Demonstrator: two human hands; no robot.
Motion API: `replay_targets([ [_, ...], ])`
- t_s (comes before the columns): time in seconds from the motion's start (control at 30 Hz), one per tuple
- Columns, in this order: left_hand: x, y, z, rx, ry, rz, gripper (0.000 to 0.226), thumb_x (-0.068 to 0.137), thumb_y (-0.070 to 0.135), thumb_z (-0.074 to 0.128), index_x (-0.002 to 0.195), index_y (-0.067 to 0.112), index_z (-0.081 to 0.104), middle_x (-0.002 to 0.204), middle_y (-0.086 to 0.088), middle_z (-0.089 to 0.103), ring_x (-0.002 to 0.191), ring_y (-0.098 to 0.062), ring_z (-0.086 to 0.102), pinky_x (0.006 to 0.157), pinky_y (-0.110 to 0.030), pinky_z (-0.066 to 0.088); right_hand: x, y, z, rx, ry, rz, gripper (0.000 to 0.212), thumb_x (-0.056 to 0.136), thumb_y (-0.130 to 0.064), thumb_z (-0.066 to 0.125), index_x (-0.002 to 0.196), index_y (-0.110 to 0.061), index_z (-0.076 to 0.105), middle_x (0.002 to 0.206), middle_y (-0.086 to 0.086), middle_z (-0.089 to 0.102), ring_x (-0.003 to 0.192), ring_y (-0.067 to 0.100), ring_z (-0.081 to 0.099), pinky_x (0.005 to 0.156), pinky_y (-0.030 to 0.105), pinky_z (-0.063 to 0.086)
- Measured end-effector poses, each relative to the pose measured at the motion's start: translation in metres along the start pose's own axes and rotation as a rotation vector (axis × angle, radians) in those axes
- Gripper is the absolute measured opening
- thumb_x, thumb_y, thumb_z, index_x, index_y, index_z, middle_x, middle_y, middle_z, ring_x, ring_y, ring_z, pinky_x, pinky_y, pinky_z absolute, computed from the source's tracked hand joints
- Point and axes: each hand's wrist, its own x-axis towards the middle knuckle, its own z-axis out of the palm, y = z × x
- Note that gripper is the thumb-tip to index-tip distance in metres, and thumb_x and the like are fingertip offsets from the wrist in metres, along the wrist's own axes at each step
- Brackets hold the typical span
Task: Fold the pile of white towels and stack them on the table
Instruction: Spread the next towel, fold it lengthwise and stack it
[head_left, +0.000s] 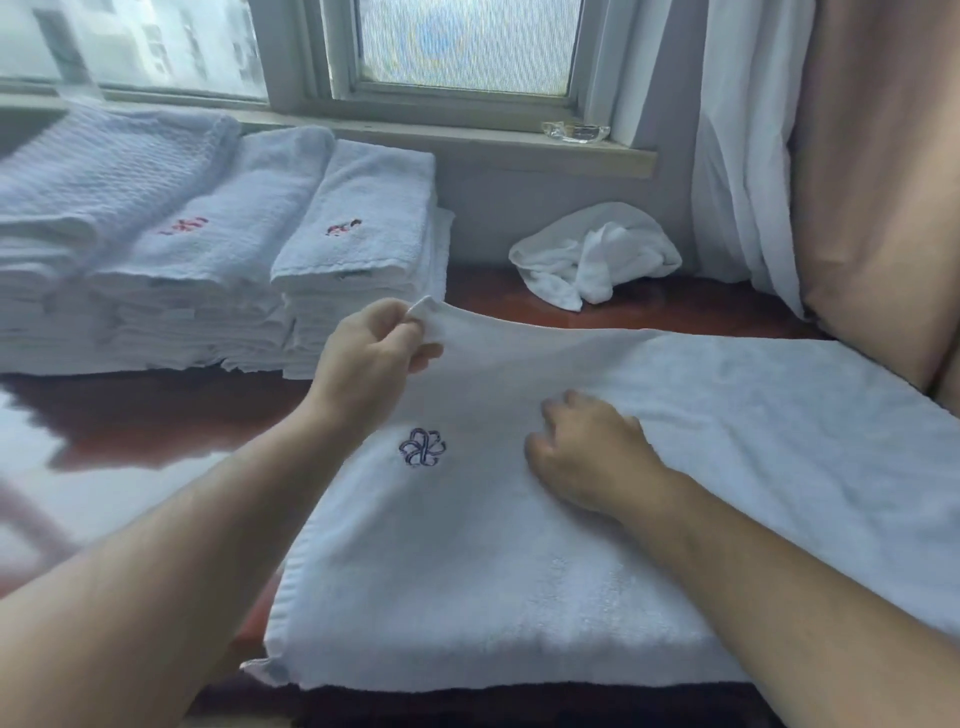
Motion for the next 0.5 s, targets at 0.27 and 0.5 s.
replay_targets([
  [0.27,-0.03,-0.012,-0.035,-0.277,0.001,0.134,0.012,0.065,0.017,0.051,0.059,0.009,0.055,0.068,-0.012,0.051,0.073,-0.022,0.05,0.071,-0.027,0.047,-0.013,0.007,0.009,0.113,0.122,0.025,0.032,0.092,-0.038,0.038,0.09,-0.015,0.061,0.095,0.004,0.065,0.108,0.031,0.061,0.084,0.033,0.043],
  [0.5,-0.068,-0.038,-0.061,-0.212,-0.067,0.079,0.03,0.062,0.004,0.034,0.049,0.019,0.056,0.069,-0.003,0.061,0.077,-0.017,0.055,0.077,-0.031,0.04,-0.017,0.005,0.006,0.159,-0.064,0.073,0.047,0.098,-0.053,0.029,0.131,-0.031,0.055,0.141,0.001,0.056,0.129,0.026,0.052,0.109,0.041,0.04],
])
